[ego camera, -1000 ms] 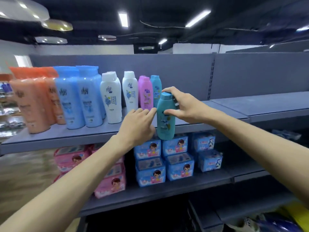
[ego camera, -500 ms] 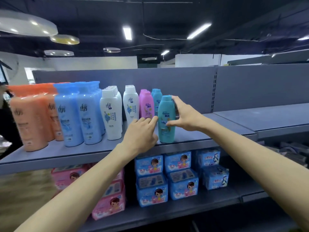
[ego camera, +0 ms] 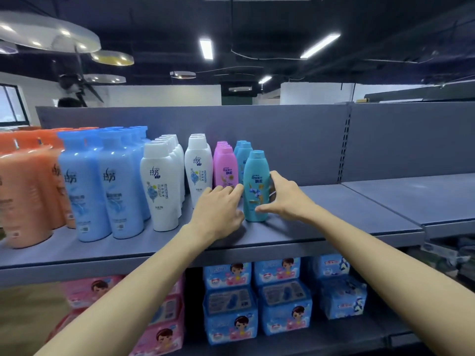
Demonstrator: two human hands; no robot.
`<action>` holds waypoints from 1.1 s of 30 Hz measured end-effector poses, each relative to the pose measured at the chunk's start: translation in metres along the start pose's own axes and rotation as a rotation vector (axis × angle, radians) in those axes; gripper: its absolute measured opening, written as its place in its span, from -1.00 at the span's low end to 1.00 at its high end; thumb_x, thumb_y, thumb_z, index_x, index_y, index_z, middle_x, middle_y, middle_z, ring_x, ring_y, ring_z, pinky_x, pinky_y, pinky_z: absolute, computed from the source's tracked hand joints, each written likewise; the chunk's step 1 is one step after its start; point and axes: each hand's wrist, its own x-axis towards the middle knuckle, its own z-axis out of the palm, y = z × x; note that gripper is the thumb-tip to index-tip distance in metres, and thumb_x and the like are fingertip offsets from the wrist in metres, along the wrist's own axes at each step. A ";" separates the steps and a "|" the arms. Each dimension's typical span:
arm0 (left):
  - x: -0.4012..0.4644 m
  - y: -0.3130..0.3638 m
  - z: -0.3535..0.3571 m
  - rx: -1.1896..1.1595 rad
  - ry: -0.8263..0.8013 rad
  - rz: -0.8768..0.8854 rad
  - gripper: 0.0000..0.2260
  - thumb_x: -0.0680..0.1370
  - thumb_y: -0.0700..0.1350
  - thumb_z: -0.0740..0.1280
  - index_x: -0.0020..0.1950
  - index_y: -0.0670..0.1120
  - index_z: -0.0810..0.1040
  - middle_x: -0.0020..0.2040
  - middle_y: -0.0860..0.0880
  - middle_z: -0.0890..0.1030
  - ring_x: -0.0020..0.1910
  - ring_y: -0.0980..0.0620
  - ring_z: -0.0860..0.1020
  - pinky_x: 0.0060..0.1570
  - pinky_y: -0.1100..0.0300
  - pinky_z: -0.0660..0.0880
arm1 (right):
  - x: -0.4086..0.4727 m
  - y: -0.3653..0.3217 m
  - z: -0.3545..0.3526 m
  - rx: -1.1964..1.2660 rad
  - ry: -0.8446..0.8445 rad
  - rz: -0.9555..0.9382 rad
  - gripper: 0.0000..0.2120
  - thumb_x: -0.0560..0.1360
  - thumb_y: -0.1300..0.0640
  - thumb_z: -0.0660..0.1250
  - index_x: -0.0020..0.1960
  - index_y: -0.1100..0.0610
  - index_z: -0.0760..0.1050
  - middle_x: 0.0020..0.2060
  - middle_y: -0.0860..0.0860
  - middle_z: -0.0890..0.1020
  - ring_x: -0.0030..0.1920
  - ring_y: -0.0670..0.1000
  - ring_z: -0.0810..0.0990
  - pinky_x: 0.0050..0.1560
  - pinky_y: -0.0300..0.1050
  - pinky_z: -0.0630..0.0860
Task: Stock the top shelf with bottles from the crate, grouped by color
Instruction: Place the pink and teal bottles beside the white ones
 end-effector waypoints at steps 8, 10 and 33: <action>0.025 -0.008 0.032 0.090 0.023 -0.083 -0.71 0.39 -0.04 0.29 0.08 -0.07 0.47 -0.23 -0.02 0.55 -0.25 -0.12 0.51 -0.30 0.11 0.32 | 0.053 0.032 0.008 0.004 0.001 0.009 -0.45 0.28 0.06 0.60 0.12 0.02 0.36 -0.05 -0.09 0.62 -0.14 -0.12 0.60 -0.09 -0.16 0.56; 0.022 -0.007 0.042 0.075 0.050 -0.128 -0.71 0.37 -0.05 0.32 0.07 -0.07 0.49 -0.27 -0.01 0.53 -0.31 -0.11 0.50 -0.37 0.14 0.24 | 0.064 0.038 0.009 0.011 0.002 0.011 -0.44 0.25 0.04 0.61 0.10 0.00 0.38 -0.08 -0.14 0.63 -0.13 -0.14 0.61 -0.01 -0.06 0.60; 0.022 -0.010 0.061 0.037 0.132 -0.158 -0.64 0.35 -0.03 0.29 0.13 -0.03 0.50 -0.18 0.02 0.51 -0.24 -0.07 0.46 -0.30 0.12 0.37 | 0.092 0.062 0.039 0.199 0.162 0.040 -0.57 0.25 0.13 0.64 0.02 0.11 0.51 -0.15 -0.11 0.68 -0.16 -0.12 0.67 -0.05 -0.19 0.61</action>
